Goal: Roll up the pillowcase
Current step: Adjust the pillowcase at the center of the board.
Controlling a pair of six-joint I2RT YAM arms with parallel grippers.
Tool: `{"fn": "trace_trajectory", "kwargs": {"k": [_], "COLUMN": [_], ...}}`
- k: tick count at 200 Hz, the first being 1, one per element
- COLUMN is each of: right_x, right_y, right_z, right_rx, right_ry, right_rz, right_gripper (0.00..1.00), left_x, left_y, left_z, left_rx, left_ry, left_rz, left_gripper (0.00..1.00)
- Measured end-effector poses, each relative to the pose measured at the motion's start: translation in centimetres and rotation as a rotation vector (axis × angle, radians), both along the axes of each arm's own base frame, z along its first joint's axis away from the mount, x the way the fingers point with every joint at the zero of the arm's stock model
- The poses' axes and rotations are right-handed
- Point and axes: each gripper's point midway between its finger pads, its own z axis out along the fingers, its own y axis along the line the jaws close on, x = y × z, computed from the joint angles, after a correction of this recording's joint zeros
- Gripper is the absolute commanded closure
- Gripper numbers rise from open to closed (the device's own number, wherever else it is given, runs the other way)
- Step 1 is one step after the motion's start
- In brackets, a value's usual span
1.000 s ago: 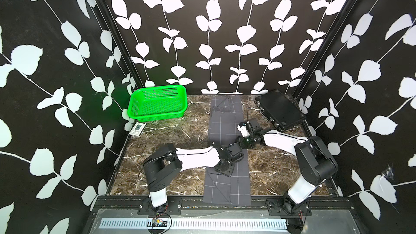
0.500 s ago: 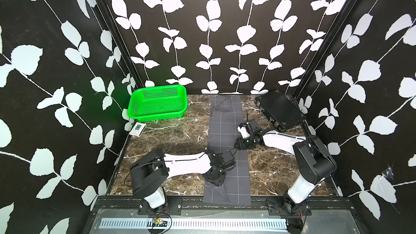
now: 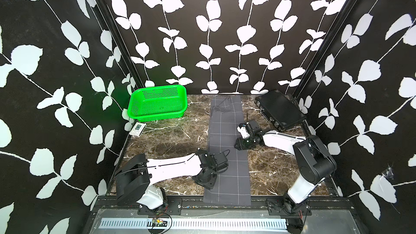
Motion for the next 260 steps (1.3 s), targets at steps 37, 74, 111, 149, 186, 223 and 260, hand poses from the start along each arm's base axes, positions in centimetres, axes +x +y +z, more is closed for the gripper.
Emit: {"fn": "trace_trajectory", "kwargs": {"k": [37, 74, 111, 149, 186, 223, 260], "right_x": [-1.0, -1.4, -1.5, -1.7, -2.4, -3.2, -4.2], "right_y": [0.4, 0.9, 0.9, 0.3, -1.0, -2.5, -3.5], "right_z": [0.0, -0.1, -0.1, -0.3, -0.5, -0.7, -0.5], "right_rx": [-0.01, -0.005, 0.003, -0.032, -0.097, -0.166, -0.168], "right_ry": [0.02, 0.018, 0.01, 0.005, 0.01, 0.016, 0.025], "right_rz": [0.021, 0.031, 0.025, 0.023, 0.025, 0.027, 0.017], "right_gripper": [0.52, 0.52, 0.52, 0.53, 0.53, 0.54, 0.53], "left_x": [2.3, 4.5, 5.9, 4.0, 1.7, 0.3, 2.1], "left_y": [-3.5, -5.6, -5.5, -5.4, -7.0, -9.4, -12.3], "left_z": [1.6, -1.3, -3.1, -4.6, -4.5, -4.0, -1.6], "left_rx": [-0.065, -0.045, -0.058, -0.071, -0.125, -0.183, -0.24], "left_ry": [-0.056, -0.072, -0.077, -0.043, -0.015, 0.032, -0.007], "left_rz": [-0.031, -0.037, -0.007, -0.015, -0.027, -0.031, -0.065], "left_gripper": [0.58, 0.59, 0.59, 0.6, 0.6, 0.58, 0.57]}}
